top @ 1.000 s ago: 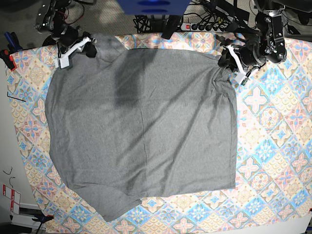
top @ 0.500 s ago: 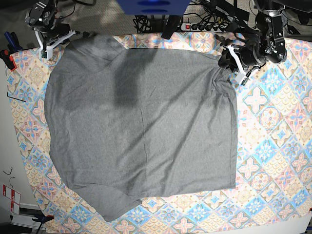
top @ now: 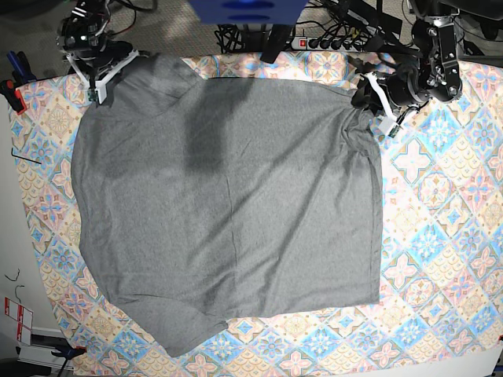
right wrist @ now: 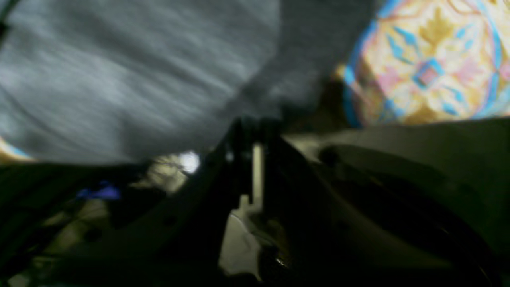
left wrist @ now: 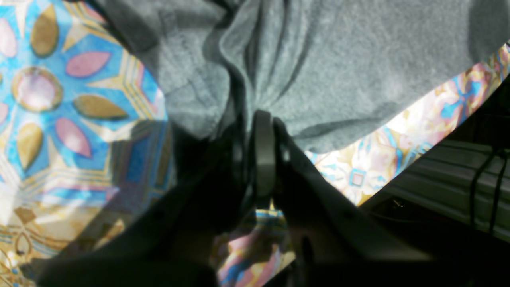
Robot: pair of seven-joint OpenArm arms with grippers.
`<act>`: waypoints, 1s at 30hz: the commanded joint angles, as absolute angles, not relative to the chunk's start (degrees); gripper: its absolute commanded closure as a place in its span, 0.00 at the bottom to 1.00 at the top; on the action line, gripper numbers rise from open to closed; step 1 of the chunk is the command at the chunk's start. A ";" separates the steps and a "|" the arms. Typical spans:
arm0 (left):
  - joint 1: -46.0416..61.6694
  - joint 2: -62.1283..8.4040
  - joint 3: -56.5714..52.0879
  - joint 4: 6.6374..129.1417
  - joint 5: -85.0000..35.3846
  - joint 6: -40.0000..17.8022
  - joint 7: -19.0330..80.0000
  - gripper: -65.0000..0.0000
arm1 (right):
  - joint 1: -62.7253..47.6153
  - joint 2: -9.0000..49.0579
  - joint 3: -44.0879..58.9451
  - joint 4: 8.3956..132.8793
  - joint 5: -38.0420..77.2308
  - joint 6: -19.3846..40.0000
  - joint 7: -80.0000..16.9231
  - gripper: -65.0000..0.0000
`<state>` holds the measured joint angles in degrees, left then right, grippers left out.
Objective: Fold the T-shirt properly
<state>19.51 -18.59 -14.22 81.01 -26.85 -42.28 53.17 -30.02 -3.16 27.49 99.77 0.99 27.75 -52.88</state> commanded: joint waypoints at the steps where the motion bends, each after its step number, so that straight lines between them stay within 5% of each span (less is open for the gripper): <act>1: 19.82 -19.30 -14.37 80.75 -22.29 -40.00 55.96 0.96 | -30.29 -2.86 28.09 100.79 0.48 27.47 -53.14 0.99; 11: 19.82 -19.30 -14.02 80.75 -22.29 -40.00 55.96 0.96 | -24.75 -3.47 32.66 100.97 -6.02 28.09 -64.84 0.98; 18: 19.74 -19.30 -10.77 80.75 -22.29 -40.00 55.96 0.96 | -22.99 -2.86 32.92 101.76 -6.20 39.87 -65.36 0.98; 25: 19.74 -19.30 -10.95 80.75 -22.37 -40.00 55.87 0.96 | -21.14 -2.77 35.47 101.76 -6.29 40.00 -65.45 0.98; 27: 19.74 -19.30 -11.03 80.75 -22.37 -40.00 55.87 0.96 | -21.14 -1.80 35.47 101.76 -6.37 39.96 -65.54 0.93; 30: 19.74 -19.30 -11.03 80.75 -22.37 -40.00 55.87 0.96 | -21.05 -1.71 35.47 101.76 -6.37 39.96 -65.27 0.73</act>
